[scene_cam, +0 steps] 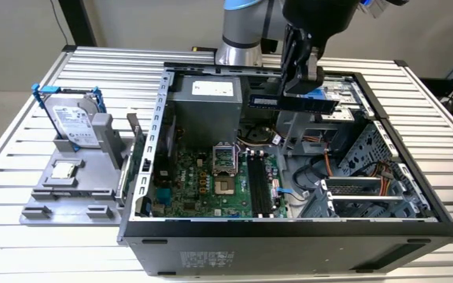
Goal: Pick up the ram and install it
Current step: 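Insert the ram into the slot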
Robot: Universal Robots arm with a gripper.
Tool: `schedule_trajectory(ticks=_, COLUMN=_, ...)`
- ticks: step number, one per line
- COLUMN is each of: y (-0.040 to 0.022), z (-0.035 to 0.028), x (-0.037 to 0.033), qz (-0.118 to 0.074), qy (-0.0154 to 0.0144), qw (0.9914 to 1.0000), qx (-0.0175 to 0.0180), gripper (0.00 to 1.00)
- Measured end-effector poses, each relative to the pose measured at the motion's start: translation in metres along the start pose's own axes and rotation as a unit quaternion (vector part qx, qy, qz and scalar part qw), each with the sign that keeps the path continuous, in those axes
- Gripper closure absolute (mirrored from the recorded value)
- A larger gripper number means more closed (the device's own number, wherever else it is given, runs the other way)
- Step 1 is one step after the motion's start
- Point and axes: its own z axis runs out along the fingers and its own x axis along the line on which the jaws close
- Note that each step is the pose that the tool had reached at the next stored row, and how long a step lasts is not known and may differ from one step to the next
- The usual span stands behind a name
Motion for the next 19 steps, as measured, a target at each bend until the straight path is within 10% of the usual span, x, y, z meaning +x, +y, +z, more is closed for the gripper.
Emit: schedule_trajectory(ticks=19, y=0.0, z=0.0, x=0.0, qz=-0.004, qy=0.0001, qw=0.99999, qx=-0.0001, gripper=1.0)
